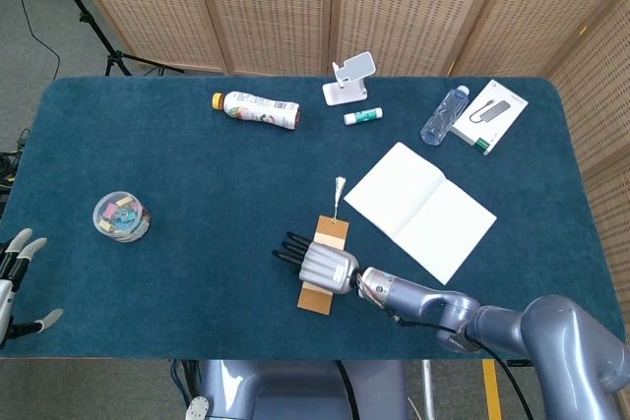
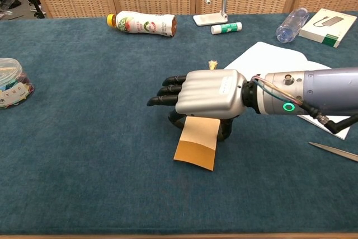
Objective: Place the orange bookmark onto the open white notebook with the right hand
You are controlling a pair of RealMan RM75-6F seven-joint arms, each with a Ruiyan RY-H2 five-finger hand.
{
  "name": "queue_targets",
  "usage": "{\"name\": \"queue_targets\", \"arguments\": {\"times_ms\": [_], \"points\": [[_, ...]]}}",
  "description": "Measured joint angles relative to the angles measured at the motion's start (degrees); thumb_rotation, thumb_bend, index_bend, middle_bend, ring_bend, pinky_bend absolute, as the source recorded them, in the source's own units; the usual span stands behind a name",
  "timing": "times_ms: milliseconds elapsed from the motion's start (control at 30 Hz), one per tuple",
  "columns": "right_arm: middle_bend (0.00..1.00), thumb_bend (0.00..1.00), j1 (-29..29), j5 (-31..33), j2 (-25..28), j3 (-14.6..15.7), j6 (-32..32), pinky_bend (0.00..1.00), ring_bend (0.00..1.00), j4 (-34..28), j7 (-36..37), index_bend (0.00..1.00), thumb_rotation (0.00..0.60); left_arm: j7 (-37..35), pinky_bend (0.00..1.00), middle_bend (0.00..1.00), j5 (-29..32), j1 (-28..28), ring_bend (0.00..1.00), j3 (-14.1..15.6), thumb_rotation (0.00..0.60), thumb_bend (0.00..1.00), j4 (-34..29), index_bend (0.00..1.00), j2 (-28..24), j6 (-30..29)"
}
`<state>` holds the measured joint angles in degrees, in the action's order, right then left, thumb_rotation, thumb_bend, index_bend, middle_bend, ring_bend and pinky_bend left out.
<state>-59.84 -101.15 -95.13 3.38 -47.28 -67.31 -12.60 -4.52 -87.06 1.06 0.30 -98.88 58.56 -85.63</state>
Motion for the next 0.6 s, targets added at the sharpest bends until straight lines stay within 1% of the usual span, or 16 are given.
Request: {"name": "queue_targets", "arguments": {"times_ms": [167,300,500,600], "points": [[0.0,0.15,0.06,-0.55,0.08,-0.02,-1.22,0.0,0.0,-0.06,-0.07,0.62,0.6,-0.05,0.0,0.0,0.01,0.0,0.0,0.01,0.6,0.0,-0.02,0.0,-0.03,0.0],[0.0,0.16,0.09,-0.86,0.75,-0.79,-3.06,0.0,0.0,-1.2,-0.29,0.62,0.6,-0.12,0.0,0.0,0.11,0.09,0.0,0.01,0.6,0.0,0.0,0.0,-0.09,0.21],[0.0,0.16,-0.09,-1.12,2.84,-3.03,-5.49,0.0,0.0,-4.16,-2.56,0.62,0.6,-0.4,0.0,0.0,-0.13,0.07,0.0,0.12,0.6,0.0,-0.12,0.0,-0.27,0.13],[0.0,0.18,-0.25,-0.71,4.08,-4.62,-6.05,0.0,0.0,-5.55,-4.49,0.62,0.6,-0.57,0.0,0.0,-0.37,-0.05,0.0,0.2,0.6,0.0,-0.12,0.0,-0.34,-0.12]]}}
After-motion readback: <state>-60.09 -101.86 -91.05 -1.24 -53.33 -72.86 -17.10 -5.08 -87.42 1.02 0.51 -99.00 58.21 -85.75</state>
